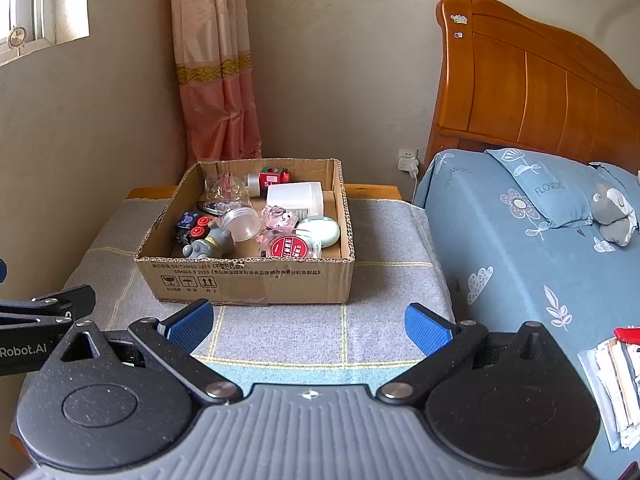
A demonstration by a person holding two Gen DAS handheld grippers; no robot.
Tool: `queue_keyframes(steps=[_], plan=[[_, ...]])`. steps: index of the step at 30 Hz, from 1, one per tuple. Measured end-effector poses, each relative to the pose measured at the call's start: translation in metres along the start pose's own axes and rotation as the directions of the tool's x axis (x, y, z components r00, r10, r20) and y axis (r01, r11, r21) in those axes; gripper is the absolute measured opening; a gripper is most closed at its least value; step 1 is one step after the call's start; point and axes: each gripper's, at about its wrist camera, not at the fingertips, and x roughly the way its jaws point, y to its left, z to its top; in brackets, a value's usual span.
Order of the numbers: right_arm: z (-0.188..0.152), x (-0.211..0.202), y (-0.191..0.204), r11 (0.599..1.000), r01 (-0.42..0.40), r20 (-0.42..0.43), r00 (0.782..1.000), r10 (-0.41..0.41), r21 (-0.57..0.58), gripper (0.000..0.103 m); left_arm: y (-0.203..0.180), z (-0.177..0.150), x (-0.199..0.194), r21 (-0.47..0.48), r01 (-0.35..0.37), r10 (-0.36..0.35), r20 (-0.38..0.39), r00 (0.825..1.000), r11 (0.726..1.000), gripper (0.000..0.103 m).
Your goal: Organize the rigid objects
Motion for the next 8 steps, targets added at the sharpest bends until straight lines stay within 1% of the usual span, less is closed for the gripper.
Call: queue_keyframes(steps=[8], plan=[[-0.0013,-0.0011,0.0012,1.0,-0.003,-0.002,1.0,0.003,-0.005,0.103,-0.0017,-0.0023,-0.0009,-0.007,0.005,-0.005,-0.007,1.0,1.0,0.101]])
